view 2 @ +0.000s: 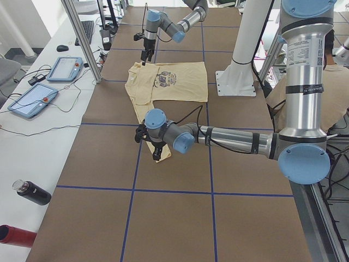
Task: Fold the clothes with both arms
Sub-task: 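Lay the cuff near the collar's far shoulder and open the right gripper, then move the left gripper toward the other sleeve cuff while the right gripper holds the collar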
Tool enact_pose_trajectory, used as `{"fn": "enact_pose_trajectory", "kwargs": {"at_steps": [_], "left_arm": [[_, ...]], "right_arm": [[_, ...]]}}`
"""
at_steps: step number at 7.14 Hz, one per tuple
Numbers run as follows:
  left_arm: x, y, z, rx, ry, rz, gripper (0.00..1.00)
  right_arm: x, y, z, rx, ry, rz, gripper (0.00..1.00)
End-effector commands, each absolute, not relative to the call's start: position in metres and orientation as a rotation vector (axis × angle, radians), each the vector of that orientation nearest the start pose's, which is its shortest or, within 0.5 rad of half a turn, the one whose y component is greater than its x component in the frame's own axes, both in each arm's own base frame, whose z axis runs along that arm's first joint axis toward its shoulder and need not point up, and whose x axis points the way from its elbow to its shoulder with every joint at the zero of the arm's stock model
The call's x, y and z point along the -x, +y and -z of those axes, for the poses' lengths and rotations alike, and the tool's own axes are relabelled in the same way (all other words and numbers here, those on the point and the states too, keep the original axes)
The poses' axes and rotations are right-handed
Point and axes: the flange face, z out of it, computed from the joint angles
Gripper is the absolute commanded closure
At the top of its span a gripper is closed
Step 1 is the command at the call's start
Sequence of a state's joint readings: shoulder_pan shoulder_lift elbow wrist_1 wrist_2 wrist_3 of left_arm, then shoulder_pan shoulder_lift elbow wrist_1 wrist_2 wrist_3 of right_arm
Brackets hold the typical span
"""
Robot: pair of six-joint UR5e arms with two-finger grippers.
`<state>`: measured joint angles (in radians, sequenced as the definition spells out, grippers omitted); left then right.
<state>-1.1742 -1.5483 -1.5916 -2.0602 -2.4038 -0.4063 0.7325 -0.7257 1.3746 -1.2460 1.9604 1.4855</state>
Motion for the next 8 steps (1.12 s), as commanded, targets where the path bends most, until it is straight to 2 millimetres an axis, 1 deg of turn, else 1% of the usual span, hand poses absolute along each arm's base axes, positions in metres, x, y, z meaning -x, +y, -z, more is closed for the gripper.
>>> {"fn": "enact_pose_trajectory", "kwargs": {"at_steps": [1, 2, 3, 4, 5, 6, 7, 8], "left_arm": [[-0.165, -0.501, -0.611, -0.058, 0.93, -0.182, 0.38], [-0.175, -0.501, -0.615, -0.04, 0.927, -0.188, 0.41], [-0.179, -0.507, -0.614, -0.039, 0.927, -0.188, 0.41], [-0.183, -0.513, -0.618, -0.031, 0.924, -0.187, 0.41], [-0.186, -0.519, -0.622, -0.024, 0.921, -0.184, 0.41], [-0.188, -0.52, -0.628, -0.026, 0.923, -0.188, 0.41], [-0.193, -0.52, -0.639, -0.025, 0.924, -0.195, 0.41], [-0.196, -0.523, -0.641, -0.01, 0.924, -0.169, 0.41]], "right_arm": [[0.501, -0.579, -0.186, -0.058, -1.023, -0.403, 0.01], [0.501, -0.579, -0.188, -0.057, -1.02, -0.404, 0.01], [0.499, -0.579, -0.194, -0.052, -1.016, -0.405, 0.01], [0.495, -0.575, -0.202, -0.05, -1.015, -0.403, 0.01], [0.493, -0.573, -0.204, -0.051, -1.015, -0.404, 0.01], [0.494, -0.573, -0.204, -0.053, -1.014, -0.404, 0.01], [0.494, -0.572, -0.205, -0.053, -1.014, -0.404, 0.01], [0.493, -0.572, -0.204, -0.056, -1.019, -0.402, 0.01]]}}
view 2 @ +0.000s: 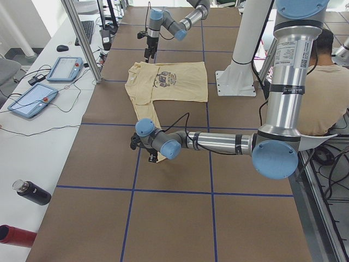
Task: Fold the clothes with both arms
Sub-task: 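Move the left gripper toward the other sleeve cuff while the right gripper holds the collar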
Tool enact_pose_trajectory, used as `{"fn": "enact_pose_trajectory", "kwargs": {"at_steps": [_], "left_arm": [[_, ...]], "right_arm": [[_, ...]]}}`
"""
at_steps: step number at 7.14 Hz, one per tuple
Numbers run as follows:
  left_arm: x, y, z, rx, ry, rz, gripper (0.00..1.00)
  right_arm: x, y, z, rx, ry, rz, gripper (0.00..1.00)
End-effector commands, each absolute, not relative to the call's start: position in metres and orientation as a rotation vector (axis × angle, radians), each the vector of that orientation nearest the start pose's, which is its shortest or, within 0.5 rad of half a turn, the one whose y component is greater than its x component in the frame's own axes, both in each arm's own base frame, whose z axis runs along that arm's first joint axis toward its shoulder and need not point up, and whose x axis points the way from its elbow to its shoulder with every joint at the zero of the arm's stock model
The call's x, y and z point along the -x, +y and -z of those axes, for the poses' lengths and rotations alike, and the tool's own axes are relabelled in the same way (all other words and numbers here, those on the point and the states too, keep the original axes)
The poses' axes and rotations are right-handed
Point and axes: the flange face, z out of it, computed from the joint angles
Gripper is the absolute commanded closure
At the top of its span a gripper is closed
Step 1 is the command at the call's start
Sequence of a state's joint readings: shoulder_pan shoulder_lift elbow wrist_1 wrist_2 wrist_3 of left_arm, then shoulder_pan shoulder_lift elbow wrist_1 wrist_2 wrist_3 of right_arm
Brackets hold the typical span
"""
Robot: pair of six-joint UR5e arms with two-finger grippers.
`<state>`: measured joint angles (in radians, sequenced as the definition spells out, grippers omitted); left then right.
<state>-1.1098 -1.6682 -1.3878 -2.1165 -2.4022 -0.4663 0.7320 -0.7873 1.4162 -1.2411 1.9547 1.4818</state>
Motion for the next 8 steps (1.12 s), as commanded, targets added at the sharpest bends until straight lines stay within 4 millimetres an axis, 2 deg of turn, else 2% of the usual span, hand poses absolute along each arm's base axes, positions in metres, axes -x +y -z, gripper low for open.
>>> {"fn": "enact_pose_trajectory", "kwargs": {"at_steps": [1, 8], "left_arm": [[-0.2075, -0.5188, -0.6399, 0.005, 0.926, -0.175, 0.41], [-0.208, -0.5176, -0.6431, 0.01, 0.923, -0.176, 0.46]], "right_arm": [[0.4919, -0.5708, -0.2027, -0.059, -1.024, -0.4, 0.01], [0.4924, -0.5699, -0.2009, -0.06, -1.027, -0.4, 0.01]]}}
